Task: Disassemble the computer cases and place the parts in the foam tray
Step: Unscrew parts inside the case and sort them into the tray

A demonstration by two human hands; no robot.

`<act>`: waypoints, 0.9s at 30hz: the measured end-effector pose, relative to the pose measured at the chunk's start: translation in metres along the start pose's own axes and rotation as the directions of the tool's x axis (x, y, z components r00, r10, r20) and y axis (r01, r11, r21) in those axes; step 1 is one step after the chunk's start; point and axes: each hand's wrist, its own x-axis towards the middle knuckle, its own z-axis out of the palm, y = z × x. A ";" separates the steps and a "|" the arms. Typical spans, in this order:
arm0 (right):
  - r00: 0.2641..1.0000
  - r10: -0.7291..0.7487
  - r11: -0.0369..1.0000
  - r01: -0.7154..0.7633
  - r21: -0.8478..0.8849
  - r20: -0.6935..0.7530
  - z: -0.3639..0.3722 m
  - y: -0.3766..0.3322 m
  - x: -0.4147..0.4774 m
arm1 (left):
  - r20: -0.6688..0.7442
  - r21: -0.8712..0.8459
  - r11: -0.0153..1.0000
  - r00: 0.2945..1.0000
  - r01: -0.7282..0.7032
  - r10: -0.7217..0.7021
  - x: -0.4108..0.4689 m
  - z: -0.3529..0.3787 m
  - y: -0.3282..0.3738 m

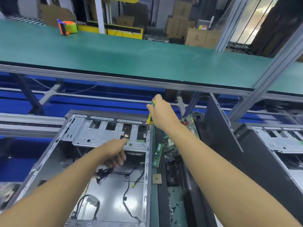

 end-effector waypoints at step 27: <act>0.995 -0.067 0.910 0.093 -0.403 0.079 0.001 -0.008 0.016 | -0.127 -0.955 0.280 0.988 -0.096 -0.093 0.040 0.046 -0.016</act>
